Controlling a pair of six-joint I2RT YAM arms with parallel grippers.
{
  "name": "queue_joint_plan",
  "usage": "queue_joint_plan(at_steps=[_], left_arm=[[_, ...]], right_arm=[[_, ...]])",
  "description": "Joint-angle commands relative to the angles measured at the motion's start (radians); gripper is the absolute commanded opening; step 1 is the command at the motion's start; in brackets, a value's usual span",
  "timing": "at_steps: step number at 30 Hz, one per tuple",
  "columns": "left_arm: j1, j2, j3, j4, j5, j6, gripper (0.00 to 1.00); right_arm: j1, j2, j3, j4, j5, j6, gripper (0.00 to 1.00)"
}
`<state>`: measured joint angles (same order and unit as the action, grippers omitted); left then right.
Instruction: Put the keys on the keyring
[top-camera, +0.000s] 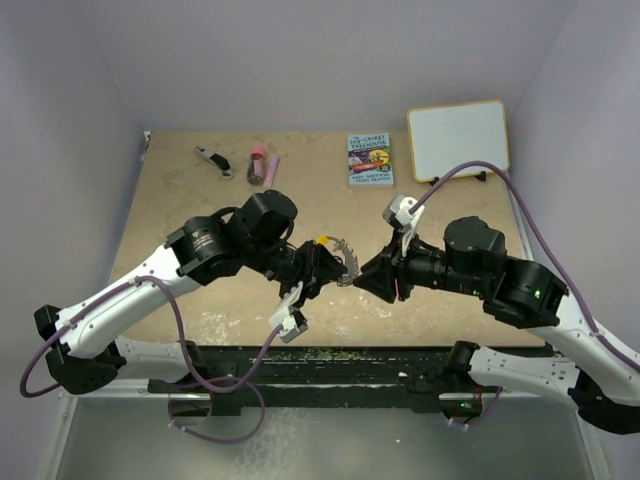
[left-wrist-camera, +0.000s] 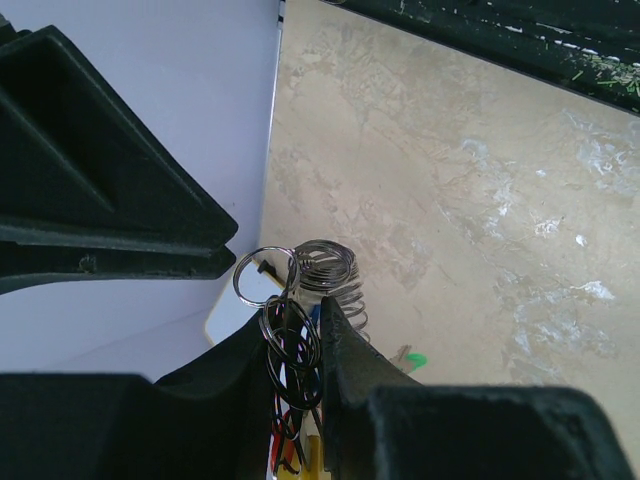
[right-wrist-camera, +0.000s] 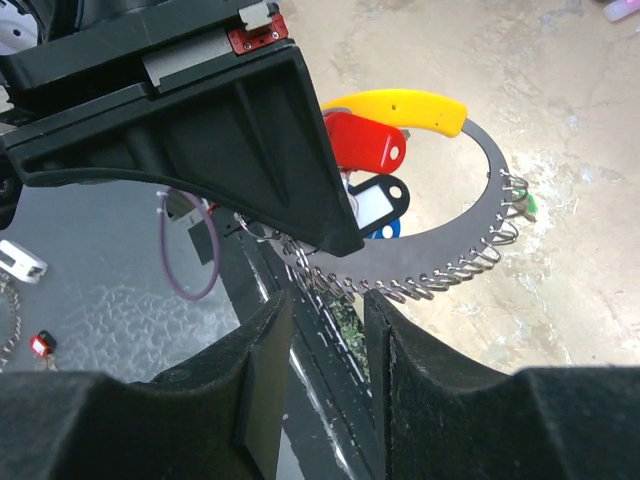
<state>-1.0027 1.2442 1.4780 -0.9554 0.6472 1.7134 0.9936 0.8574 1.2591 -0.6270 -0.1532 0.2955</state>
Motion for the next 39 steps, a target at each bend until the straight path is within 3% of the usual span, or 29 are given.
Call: queue_joint_plan(at_steps=[1,11,20,26,31,39], left_arm=[[-0.005,0.003,0.017,-0.006,0.057,0.063,0.09],[-0.004,0.010,0.019,-0.013,0.028,0.073,0.09],[-0.005,0.012,0.011,-0.014,0.015,0.070,0.09],[-0.004,0.021,0.011,0.001,0.004,0.053,0.09],[-0.005,0.025,0.002,0.061,-0.026,-0.031,0.08],[-0.005,0.036,-0.003,0.170,-0.054,-0.191,0.08]], right_arm=[[0.000,0.019,0.054,-0.001,-0.028,-0.058,0.40],[0.000,0.081,0.058,0.007,-0.087,-0.077,0.37],[0.000,0.100,0.060,0.000,-0.098,-0.079,0.13],[0.000,0.098,0.054,0.009,-0.096,-0.077,0.08],[0.000,0.073,0.048,0.022,-0.045,-0.076,0.00],[0.000,-0.035,-0.030,0.139,0.075,-0.015,0.00]])
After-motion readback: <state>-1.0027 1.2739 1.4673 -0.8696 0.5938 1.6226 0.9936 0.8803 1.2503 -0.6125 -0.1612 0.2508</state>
